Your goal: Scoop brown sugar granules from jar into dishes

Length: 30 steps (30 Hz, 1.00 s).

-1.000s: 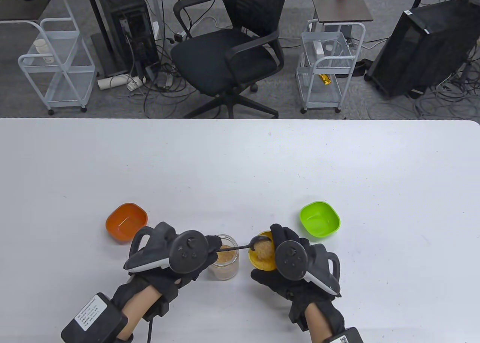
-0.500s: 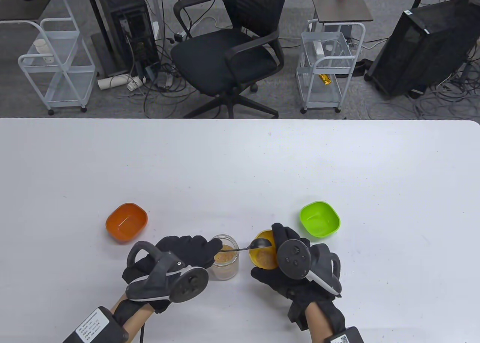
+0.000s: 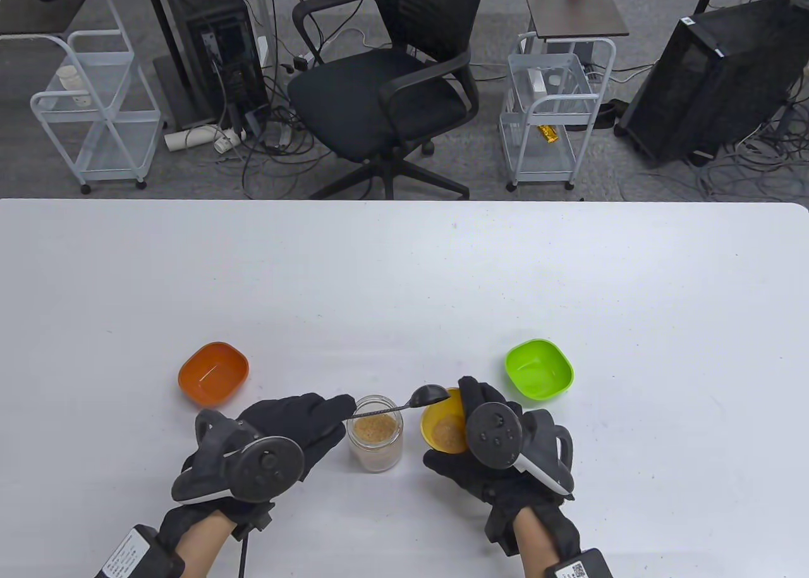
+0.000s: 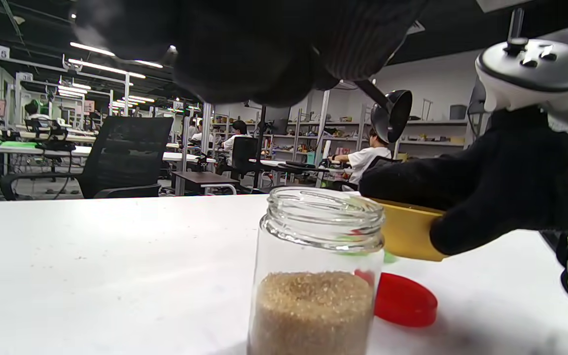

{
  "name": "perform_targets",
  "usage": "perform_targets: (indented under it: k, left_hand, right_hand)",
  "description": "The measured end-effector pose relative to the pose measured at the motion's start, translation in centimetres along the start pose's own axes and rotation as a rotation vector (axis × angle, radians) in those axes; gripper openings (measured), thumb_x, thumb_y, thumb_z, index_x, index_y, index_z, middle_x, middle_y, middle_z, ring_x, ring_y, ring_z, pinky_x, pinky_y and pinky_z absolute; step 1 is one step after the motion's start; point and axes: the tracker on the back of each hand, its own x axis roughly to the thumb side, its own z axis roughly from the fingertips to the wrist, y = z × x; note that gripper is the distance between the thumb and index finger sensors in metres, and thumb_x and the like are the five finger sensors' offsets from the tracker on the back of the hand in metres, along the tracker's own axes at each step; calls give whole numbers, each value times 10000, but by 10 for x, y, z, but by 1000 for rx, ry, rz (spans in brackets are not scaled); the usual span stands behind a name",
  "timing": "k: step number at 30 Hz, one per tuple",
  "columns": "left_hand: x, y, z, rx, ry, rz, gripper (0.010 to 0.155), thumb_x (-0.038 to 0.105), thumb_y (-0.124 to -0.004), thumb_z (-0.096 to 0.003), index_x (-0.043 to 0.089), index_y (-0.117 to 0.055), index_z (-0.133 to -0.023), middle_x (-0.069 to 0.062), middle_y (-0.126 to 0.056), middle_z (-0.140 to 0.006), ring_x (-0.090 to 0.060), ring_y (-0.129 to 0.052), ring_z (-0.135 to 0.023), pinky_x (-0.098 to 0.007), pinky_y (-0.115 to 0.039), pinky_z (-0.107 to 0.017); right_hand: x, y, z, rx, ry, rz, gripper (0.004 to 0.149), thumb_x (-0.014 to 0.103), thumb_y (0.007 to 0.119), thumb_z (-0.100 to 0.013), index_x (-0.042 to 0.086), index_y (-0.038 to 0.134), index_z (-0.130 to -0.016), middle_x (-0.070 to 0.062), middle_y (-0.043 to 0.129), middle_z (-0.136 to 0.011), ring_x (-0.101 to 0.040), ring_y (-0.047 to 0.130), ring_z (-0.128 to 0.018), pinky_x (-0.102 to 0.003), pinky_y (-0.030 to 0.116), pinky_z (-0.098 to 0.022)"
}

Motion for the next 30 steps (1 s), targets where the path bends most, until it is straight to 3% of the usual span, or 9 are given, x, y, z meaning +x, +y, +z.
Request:
perform_targets:
  k: [9, 14, 22, 30]
  left_hand:
    - [-50, -4, 24, 74, 83, 321, 455, 407, -792, -607, 210, -781, -1017, -1, -987, -744, -141, -1033, -355, -381, -909, -365]
    - [-67, -10, 39, 76, 141, 307, 454, 408, -791, -608, 207, -785, -1015, -6, -986, -746, -148, -1030, -357, -387, -904, -366]
    - [-83, -41, 51, 147, 166, 428, 453, 405, -795, -609, 193, -795, -1009, -22, -989, -736, -172, -1027, -351, -405, -893, -366]
    - [-72, -40, 52, 178, 163, 402, 455, 414, -788, -608, 197, -795, -1007, -11, -992, -730, -153, -1029, -343, -388, -901, -356]
  right_hand:
    - [-1, 1, -1, 4, 4, -1, 1118, 691, 847, -402, 4, 359, -1137, -279, 503, -1180, -522, 723, -888, -664, 638, -691]
    - [0, 1, -1, 4, 4, 5, 1116, 690, 846, -403, 8, 357, -1138, -277, 502, -1181, -522, 719, -892, -663, 635, -694]
    - [-1, 2, -1, 1, 7, 7, 1115, 689, 848, -402, 9, 358, -1138, -275, 503, -1180, -522, 718, -893, -663, 636, -693]
    - [0, 5, -1, 16, 11, 17, 1116, 690, 847, -402, 9, 357, -1138, -275, 504, -1179, -522, 719, -891, -662, 636, -692]
